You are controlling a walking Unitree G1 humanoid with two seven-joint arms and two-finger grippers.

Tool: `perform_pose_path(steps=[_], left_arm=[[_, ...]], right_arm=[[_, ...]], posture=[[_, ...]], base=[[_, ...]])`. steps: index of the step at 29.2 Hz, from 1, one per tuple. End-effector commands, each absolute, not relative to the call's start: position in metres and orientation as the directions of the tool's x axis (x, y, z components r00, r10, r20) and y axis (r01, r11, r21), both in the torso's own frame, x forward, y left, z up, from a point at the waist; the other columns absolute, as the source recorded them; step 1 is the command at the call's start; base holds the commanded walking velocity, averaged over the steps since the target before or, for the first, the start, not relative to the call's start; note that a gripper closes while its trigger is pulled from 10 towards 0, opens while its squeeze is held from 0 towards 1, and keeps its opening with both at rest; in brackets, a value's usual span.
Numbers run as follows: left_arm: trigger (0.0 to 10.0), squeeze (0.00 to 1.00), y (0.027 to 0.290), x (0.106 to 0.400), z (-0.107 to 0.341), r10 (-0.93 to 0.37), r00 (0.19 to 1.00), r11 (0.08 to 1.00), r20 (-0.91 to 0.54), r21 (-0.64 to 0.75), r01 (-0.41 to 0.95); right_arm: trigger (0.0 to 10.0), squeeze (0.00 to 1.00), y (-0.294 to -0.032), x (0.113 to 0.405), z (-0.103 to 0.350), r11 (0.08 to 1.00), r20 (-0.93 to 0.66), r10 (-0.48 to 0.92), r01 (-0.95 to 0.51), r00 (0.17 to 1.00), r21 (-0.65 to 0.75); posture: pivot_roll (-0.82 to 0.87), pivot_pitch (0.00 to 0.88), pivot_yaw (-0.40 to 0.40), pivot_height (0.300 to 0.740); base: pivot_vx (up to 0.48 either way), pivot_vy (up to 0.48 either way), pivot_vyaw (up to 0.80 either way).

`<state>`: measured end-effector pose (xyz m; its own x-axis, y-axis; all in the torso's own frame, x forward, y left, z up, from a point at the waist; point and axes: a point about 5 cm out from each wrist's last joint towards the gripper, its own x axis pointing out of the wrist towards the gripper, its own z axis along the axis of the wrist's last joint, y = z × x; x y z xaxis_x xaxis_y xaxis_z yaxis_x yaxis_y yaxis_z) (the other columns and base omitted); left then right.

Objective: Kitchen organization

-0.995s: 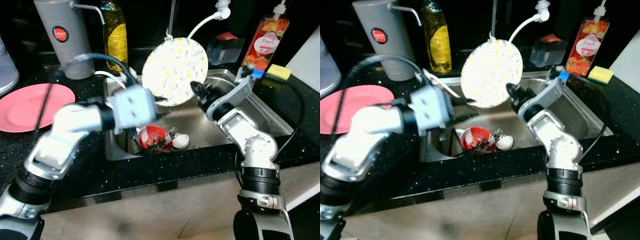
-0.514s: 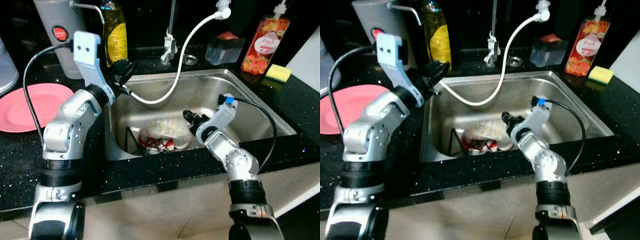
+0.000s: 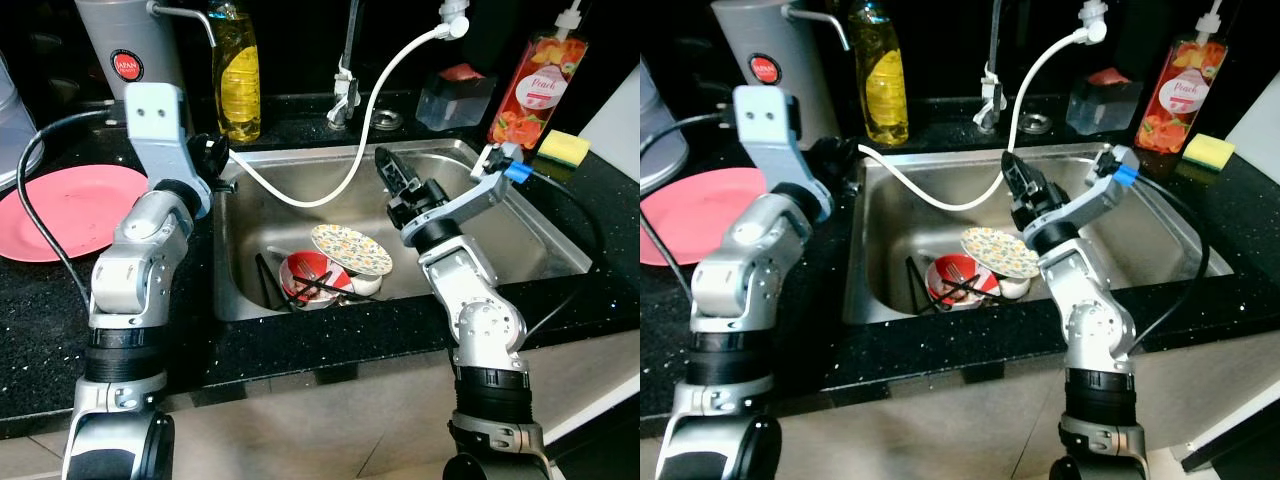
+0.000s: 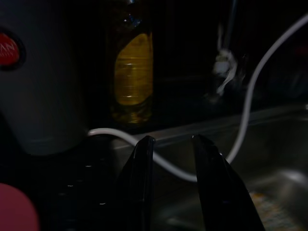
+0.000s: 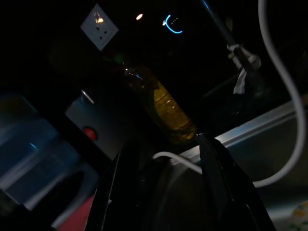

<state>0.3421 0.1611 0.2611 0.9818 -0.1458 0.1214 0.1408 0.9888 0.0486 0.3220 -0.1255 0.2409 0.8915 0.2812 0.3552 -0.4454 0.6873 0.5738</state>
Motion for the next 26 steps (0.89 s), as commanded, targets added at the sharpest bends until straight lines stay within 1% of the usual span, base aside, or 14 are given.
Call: perform_pose_path(steps=[1,3,5,7,12,14,15,17,18,19,21,23,25,26], left_arm=[[10.0,0.00,0.164,0.342,0.251,-0.126,0.990,0.987,0.061,0.109,0.119],[10.0,0.00,0.165,0.342,0.246,-0.112,0.994,0.981,0.018,0.163,0.107],[10.0,0.00,0.165,0.340,0.245,-0.104,0.995,0.978,0.002,0.183,0.102],[10.0,0.00,0.165,0.339,0.246,-0.100,0.995,0.976,0.001,0.194,0.098],[10.0,0.00,0.163,0.337,0.240,-0.072,0.997,0.963,-0.006,0.260,0.071],[10.0,0.00,0.163,0.336,0.237,-0.069,0.997,0.961,-0.016,0.266,0.071],[10.0,0.00,0.163,0.336,0.237,-0.069,0.997,0.961,-0.016,0.266,0.071],[10.0,0.00,0.162,0.335,0.238,-0.068,0.998,0.962,-0.018,0.265,0.070],[10.0,0.00,0.161,0.335,0.238,-0.068,0.998,0.962,-0.017,0.265,0.070],[10.0,0.00,0.161,0.335,0.238,-0.068,0.998,0.962,-0.017,0.265,0.070],[10.0,0.00,0.162,0.334,0.239,-0.056,0.998,0.966,-0.019,0.254,0.059],[10.0,0.00,0.164,0.334,0.239,-0.048,0.998,0.965,-0.029,0.258,0.053],[10.0,0.00,0.168,0.332,0.236,-0.049,0.995,0.931,-0.088,0.356,0.078],[10.0,0.00,0.168,0.332,0.236,-0.049,0.995,0.931,-0.088,0.356,0.078]], right_arm=[[10.0,0.00,-0.123,0.319,0.239,0.731,0.350,0.288,-0.441,0.891,0.521],[10.0,0.00,-0.119,0.316,0.238,0.783,0.346,0.292,-0.431,0.892,0.449],[10.0,0.00,-0.116,0.314,0.237,0.822,0.338,0.280,-0.406,0.899,0.400],[10.0,0.00,-0.115,0.314,0.236,0.834,0.334,0.274,-0.395,0.902,0.384],[10.0,0.00,-0.111,0.315,0.225,0.915,0.257,0.241,-0.307,0.936,0.262],[10.0,0.00,-0.111,0.315,0.220,0.934,0.229,0.231,-0.281,0.946,0.219],[10.0,0.00,-0.111,0.315,0.220,0.934,0.229,0.231,-0.281,0.946,0.219],[10.0,0.00,-0.112,0.316,0.215,0.965,0.201,0.221,-0.244,0.954,0.094],[10.0,0.00,-0.113,0.316,0.215,0.970,0.199,0.219,-0.234,0.955,0.057],[10.0,0.00,-0.113,0.316,0.215,0.970,0.199,0.219,-0.234,0.955,0.057],[10.0,0.00,-0.115,0.316,0.218,0.979,0.211,0.202,-0.206,0.956,-0.003],[10.0,0.00,-0.117,0.316,0.220,0.983,0.220,0.186,-0.183,0.958,-0.033],[10.0,0.00,-0.122,0.317,0.219,0.988,0.217,0.155,-0.154,0.964,-0.021],[10.0,0.00,-0.122,0.317,0.219,0.988,0.217,0.155,-0.154,0.964,-0.021]], posture=[[0.06,0.000,-0.019,0.740],[0.07,0.000,-0.017,0.740],[0.07,0.000,-0.017,0.740],[0.07,0.000,-0.017,0.740],[0.07,0.000,-0.012,0.740],[0.07,0.000,-0.012,0.740],[0.07,0.000,-0.012,0.740],[0.07,0.000,-0.012,0.740],[0.07,0.000,-0.010,0.740],[0.07,0.000,-0.010,0.740],[0.07,0.000,0.001,0.740],[0.07,0.000,0.011,0.740],[0.07,0.000,0.012,0.740],[0.07,0.000,0.012,0.740]], base=[[0.000,0.000,0.00],[0.000,0.000,0.00],[0.000,0.000,0.00],[0.000,0.000,0.00],[0.000,0.000,0.00],[0.000,0.000,0.00],[0.000,0.000,0.00],[0.000,0.000,0.00],[0.000,0.000,0.00],[0.000,0.000,0.00],[0.000,0.000,0.00],[0.000,0.000,0.00],[0.000,0.000,0.00],[0.000,0.000,0.00]])
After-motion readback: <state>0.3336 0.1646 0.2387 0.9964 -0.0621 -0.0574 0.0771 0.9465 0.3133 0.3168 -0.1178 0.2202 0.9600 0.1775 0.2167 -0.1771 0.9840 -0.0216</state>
